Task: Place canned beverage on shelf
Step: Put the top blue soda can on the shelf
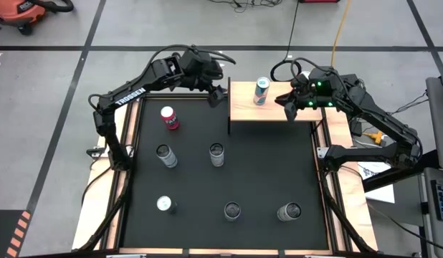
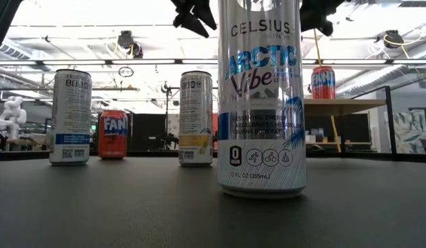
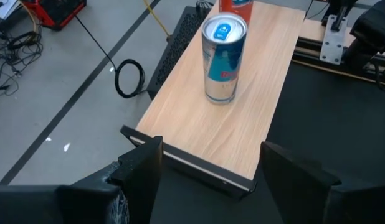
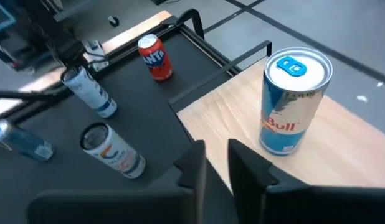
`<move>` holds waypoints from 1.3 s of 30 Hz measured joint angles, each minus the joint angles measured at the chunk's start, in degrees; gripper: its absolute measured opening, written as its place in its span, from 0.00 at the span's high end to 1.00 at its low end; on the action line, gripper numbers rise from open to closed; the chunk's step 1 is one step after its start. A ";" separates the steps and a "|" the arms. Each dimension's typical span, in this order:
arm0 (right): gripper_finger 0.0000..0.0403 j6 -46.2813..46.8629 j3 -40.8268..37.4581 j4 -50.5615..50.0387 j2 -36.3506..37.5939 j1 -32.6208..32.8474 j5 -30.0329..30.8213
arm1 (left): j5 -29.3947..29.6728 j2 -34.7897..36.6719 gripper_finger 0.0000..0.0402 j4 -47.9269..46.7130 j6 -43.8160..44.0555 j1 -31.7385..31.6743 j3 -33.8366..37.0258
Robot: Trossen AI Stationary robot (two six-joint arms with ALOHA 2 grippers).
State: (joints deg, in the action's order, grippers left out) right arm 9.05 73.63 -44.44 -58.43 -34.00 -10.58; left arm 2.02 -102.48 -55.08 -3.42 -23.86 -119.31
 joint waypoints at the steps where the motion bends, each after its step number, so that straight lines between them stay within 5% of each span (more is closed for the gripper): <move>1: 0.83 -0.97 0.00 -0.04 0.00 0.00 0.15 | 0.00 0.00 0.34 -0.26 0.00 0.00 0.00; 9: 0.55 -6.73 0.00 0.07 0.00 0.00 7.67 | 0.00 0.00 0.34 -1.21 -0.02 -0.02 0.00; 15: 0.41 -5.85 0.00 3.29 -0.60 -0.02 7.61 | 0.00 0.00 0.34 -1.21 -0.02 -0.04 0.00; 25: 0.39 -0.04 0.00 14.60 -6.78 -0.02 8.31 | 0.00 0.00 0.34 -1.69 0.00 -0.07 0.00; 39: 0.39 -2.44 0.00 16.98 -12.03 -0.51 21.68 | 0.00 0.00 0.34 -1.69 -0.33 -0.07 0.00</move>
State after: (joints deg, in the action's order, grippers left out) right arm 6.60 73.63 -27.46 -70.46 -34.51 11.10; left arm 2.02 -102.48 -56.77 -3.75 -23.92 -119.31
